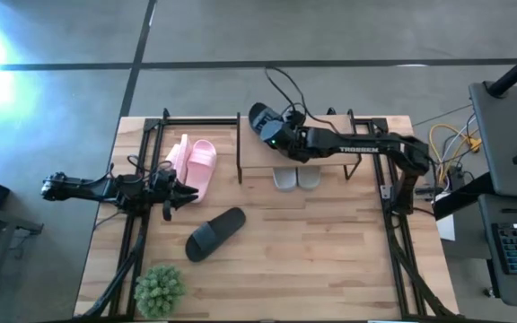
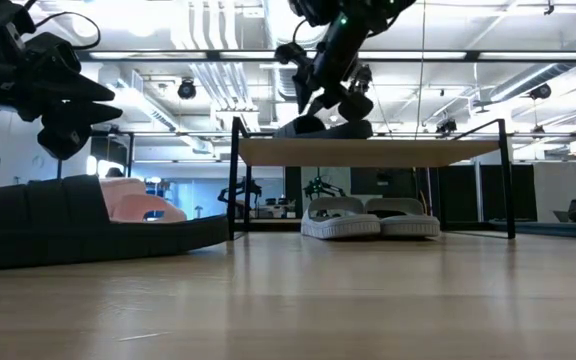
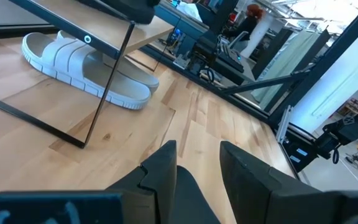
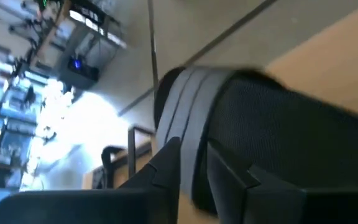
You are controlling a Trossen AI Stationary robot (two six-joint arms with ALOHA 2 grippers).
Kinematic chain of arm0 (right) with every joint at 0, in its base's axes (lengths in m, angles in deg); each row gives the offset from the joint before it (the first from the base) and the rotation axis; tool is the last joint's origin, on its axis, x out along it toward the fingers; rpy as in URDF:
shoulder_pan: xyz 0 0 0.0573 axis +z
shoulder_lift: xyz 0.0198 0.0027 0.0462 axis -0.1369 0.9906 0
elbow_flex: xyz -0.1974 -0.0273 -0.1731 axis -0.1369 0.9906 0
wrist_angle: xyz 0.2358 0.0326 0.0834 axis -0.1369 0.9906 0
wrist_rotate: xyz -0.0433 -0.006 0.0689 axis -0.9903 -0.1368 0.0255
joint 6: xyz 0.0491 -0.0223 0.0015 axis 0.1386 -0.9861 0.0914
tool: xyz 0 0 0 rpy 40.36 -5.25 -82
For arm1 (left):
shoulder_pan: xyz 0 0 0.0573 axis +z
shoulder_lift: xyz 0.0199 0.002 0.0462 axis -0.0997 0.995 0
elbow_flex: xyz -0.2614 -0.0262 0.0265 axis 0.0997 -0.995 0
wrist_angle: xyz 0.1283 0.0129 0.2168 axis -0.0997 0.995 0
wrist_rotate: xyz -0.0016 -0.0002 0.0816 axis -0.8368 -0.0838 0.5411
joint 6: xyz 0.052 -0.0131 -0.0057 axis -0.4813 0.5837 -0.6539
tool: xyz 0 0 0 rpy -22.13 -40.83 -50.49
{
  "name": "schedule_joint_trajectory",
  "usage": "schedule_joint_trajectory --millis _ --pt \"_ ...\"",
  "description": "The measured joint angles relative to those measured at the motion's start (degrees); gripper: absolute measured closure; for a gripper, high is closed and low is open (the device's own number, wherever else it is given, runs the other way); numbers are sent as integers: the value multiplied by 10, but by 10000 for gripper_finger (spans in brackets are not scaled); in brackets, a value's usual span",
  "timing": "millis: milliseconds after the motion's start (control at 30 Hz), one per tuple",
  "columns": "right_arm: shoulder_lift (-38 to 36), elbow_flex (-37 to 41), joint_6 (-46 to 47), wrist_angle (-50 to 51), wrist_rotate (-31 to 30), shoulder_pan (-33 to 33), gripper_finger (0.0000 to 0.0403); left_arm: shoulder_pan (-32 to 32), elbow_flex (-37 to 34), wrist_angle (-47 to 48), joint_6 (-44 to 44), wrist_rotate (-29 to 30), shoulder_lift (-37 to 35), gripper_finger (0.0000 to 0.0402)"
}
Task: Pick and place slides into the shelf
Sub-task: Put the right black slide on the shelf, then move the right pink slide to the center of the table
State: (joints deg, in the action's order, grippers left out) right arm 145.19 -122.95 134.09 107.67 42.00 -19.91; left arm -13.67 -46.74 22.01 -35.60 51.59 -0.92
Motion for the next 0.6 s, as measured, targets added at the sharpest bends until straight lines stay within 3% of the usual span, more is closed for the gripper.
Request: schedule_joint_trajectory --millis 233,600 --pt "2 0 -64 23 106 4 287 0 -1 -6 0 0 0 293" --pt "-35 0 -164 61 114 26 264 0 -1 -7 0 0 0 293"
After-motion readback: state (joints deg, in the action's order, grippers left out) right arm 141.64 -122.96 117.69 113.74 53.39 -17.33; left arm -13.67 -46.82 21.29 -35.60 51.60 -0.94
